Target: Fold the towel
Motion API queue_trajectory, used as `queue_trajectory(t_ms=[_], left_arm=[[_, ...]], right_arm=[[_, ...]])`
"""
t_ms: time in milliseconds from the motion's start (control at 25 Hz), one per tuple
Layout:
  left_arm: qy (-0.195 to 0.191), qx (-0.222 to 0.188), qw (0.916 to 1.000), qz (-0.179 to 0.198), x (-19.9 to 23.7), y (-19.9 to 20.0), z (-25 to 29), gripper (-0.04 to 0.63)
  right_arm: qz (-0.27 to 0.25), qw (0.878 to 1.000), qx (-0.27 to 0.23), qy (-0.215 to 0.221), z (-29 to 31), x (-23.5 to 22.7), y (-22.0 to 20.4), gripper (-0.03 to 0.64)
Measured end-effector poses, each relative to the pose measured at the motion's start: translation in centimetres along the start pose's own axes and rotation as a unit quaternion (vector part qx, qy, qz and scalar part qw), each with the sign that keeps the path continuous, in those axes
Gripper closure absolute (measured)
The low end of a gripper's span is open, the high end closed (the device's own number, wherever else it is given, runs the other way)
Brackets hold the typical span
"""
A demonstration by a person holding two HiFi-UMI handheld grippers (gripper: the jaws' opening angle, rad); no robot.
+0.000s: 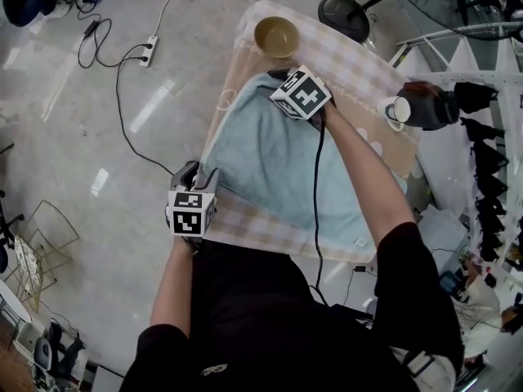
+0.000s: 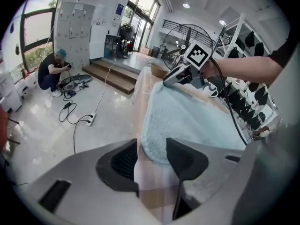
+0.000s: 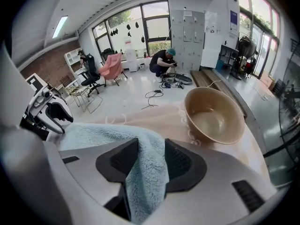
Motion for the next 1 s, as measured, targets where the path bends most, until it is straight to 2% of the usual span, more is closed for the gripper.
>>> queue_trajectory(t_ms=[120,320,480,560,880,1000], left_arm=[[0.004,0.014,0.9999,-0.001,0.3,-0.6,0.1,0.427],[0.0,0.01,0.9997,-0.022,1.1,-0.7,-0.1,0.457],[-0.004,0.005,0.9997,-0.022,1.0,-0.7,0.1,0.467],[-0.004,-0.001,0.9997,-0.024,1.1,-0.8,-0.1,0.48],[-0.013,-0.008,0.9998,-0.014,2.2,-0.6,-1.2,0.559],[-0.015,-0.029,0.9994,-0.009,3.1,0.3,-2.3,0.569]], right_arm=[[-0.004,1.0,0.017,0.001,0.7,-0.2,0.3,0.44],[-0.013,0.999,0.03,0.002,0.8,0.0,0.8,0.451],[-0.033,0.999,0.031,-0.014,0.6,0.6,0.6,0.551],[-0.039,0.999,0.029,-0.021,0.5,1.0,0.7,0.575],[-0.031,0.999,0.002,-0.036,-0.4,2.3,2.9,0.58],[-0.031,0.998,-0.004,-0.046,-0.6,2.6,4.3,0.58]])
Point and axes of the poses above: the fingertips, and each gripper's own axes: z forward along the fingers, x to its left, y out of its top, the point moved 9 cm from there along -z, backward along the fingers
